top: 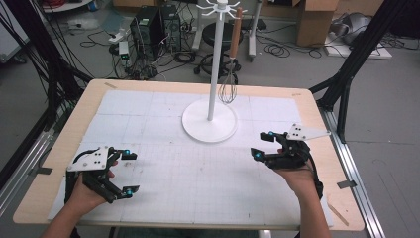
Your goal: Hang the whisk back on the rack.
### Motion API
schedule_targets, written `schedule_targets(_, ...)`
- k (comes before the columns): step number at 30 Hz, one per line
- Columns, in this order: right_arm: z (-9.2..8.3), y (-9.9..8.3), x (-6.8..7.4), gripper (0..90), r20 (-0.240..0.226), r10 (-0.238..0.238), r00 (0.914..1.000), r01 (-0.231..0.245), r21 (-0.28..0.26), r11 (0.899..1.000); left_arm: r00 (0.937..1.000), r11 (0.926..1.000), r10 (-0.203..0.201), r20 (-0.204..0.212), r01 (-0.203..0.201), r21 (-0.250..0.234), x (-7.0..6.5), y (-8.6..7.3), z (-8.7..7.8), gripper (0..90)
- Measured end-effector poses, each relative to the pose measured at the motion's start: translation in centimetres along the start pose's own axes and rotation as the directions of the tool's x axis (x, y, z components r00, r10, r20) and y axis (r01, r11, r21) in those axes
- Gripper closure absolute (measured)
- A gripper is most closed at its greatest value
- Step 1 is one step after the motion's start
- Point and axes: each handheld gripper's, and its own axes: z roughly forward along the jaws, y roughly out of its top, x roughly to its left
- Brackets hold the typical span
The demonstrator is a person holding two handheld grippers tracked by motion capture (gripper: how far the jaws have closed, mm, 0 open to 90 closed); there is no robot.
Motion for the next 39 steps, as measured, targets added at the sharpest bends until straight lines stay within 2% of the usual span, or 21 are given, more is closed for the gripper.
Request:
schedule_targets(8, 0.3, -1.3, -0.1, 26.7, 0.002, 0.019, 0.9998, -0.019, 0.012, 1.0, 1.0, 1.0, 0.001, 0.001, -0.001, -0.006, 0.2, 0.2, 0.3, 1.7)
schedule_targets(12, 0.3, -1.4, -0.2, 25.2, 0.005, 0.034, 0.9994, -0.034, 0.01, 0.999, 1.0, 1.0, -0.004, -0.003, 0.004, -0.007, 0.3, 0.2, 0.2, 1.7)
schedule_targets(17, 0.4, -1.4, -0.1, 22.5, 0.004, 0.029, 0.9996, -0.029, 0.012, 1.0, 0.9999, 1.0, -0.007, -0.011, 0.007, -0.007, 0.4, 0.1, 0.2, 1.7)
schedule_targets(25, 1.0, -1.7, 0.1, 15.6, 0.01, 0.03, 0.9995, -0.031, 0.059, 0.998, 1.0, 1.0, 0.0, -0.006, 0.0, -0.007, 0.3, 0.2, 0.1, 1.7)
schedule_targets(35, 0.5, -2.1, 0.2, 15.6, 0.019, 0.039, 0.9991, -0.039, 0.027, 0.999, 1.0, 0.9998, -0.002, -0.007, 0.002, -0.017, 0.4, 0.2, 0.1, 1.7)
schedule_targets(39, 0.7, -2.1, 0.1, 15.6, 0.02, 0.035, 0.9992, -0.036, 0.031, 0.999, 1.0, 0.9999, 0.001, -0.005, -0.001, -0.013, 0.3, 0.2, 0.1, 1.7)
